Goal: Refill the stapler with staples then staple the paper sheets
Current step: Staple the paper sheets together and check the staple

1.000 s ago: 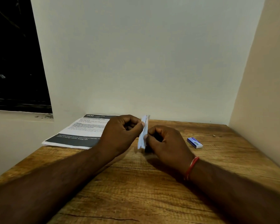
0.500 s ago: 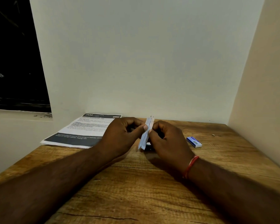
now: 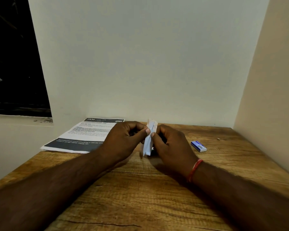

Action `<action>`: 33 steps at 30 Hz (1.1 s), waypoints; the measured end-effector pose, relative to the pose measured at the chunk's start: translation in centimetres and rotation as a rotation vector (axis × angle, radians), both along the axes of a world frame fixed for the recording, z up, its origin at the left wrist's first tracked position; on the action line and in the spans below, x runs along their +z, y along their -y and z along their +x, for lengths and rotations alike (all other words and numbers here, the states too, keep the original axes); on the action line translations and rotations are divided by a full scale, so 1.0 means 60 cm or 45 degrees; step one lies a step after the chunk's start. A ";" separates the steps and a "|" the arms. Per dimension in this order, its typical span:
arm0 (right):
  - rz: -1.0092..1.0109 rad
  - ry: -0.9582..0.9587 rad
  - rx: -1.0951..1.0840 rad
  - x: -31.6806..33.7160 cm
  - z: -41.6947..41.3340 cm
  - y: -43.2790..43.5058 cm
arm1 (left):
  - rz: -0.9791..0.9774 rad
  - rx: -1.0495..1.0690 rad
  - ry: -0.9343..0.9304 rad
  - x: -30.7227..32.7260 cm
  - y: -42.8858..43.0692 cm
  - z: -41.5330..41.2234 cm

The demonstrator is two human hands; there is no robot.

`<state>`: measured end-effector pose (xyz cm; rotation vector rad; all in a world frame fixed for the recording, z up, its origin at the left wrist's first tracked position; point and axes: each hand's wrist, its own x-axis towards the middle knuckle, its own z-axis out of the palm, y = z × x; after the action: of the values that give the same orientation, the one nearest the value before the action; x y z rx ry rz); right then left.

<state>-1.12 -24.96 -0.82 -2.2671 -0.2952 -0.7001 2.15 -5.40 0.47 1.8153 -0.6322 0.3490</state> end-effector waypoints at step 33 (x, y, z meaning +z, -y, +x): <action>0.261 -0.024 0.282 0.012 -0.020 0.003 | -0.033 -0.062 -0.038 0.000 0.000 0.000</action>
<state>-2.32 -25.14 -0.08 -2.0089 -0.4372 -0.5657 2.16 -5.41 0.49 1.7742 -0.6469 0.2960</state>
